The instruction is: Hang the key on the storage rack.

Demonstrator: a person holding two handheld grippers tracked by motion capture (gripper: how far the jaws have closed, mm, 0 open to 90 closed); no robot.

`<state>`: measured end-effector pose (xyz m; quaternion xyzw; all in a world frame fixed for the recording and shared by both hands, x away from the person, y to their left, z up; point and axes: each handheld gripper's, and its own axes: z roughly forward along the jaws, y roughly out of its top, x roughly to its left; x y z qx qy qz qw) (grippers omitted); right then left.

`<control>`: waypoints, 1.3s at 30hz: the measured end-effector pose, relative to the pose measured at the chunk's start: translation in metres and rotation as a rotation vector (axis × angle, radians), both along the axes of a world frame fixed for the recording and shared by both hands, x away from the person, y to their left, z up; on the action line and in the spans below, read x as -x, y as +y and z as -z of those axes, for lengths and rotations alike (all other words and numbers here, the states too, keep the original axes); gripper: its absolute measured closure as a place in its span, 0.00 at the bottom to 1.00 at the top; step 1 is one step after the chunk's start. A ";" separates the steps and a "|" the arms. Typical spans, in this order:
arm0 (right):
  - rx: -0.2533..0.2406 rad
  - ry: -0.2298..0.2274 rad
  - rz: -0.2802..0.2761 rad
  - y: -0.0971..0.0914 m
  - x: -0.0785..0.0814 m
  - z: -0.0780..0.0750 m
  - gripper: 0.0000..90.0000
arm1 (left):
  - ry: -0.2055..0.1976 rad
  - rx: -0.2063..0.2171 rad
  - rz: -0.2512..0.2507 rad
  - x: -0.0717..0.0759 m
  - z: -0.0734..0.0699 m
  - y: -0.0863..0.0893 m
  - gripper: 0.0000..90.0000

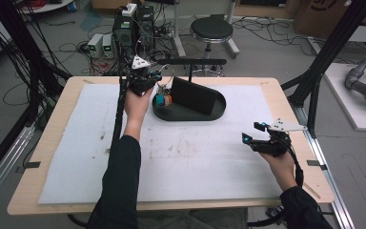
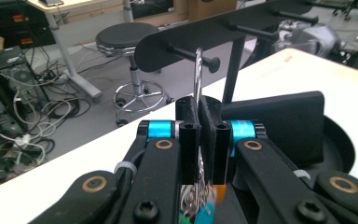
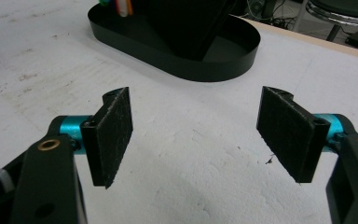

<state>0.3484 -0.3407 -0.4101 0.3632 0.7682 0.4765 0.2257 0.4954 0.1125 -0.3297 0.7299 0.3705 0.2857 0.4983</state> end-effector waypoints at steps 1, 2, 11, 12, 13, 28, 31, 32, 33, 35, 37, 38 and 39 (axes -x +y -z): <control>0.000 0.003 0.000 0.000 0.000 0.000 0.30 | 0.000 -0.003 -0.001 0.000 0.000 0.000 0.95; 0.000 0.003 0.000 0.000 0.000 0.000 0.30 | -0.005 -0.004 -0.007 0.001 0.001 0.000 0.94; 0.000 0.004 0.004 0.000 -0.001 0.001 0.30 | -0.023 -0.030 -0.075 0.010 -0.002 0.005 0.64; 0.001 0.005 0.003 -0.001 -0.002 0.001 0.30 | -0.030 -0.025 -0.080 0.012 -0.002 0.007 0.59; -0.001 0.006 0.003 -0.001 -0.002 0.001 0.30 | -0.036 -0.024 -0.084 0.016 -0.002 0.008 0.56; -0.013 0.010 0.028 -0.005 -0.003 0.001 0.30 | -0.048 0.038 0.080 0.111 0.008 0.049 0.34; -0.012 0.011 0.037 -0.006 -0.003 0.001 0.30 | -0.041 0.083 0.124 0.136 0.016 0.061 0.32; -0.010 0.007 0.040 -0.006 -0.002 0.000 0.30 | -0.046 0.075 0.124 0.144 0.020 0.065 0.32; -0.009 0.006 0.044 -0.006 -0.002 0.000 0.30 | -0.046 0.066 0.120 0.155 0.025 0.070 0.32; -0.008 -0.002 0.057 -0.007 -0.001 -0.001 0.30 | -0.047 0.064 0.121 0.169 0.035 0.080 0.32; -0.011 -0.009 0.075 -0.008 0.000 -0.002 0.30 | -0.065 0.057 0.112 0.181 0.045 0.090 0.32; -0.011 -0.012 0.084 -0.009 0.001 -0.003 0.30 | -0.068 0.060 0.104 0.187 0.049 0.094 0.32; -0.006 -0.016 0.095 -0.009 0.002 -0.003 0.30 | -0.068 0.069 0.098 0.191 0.053 0.100 0.32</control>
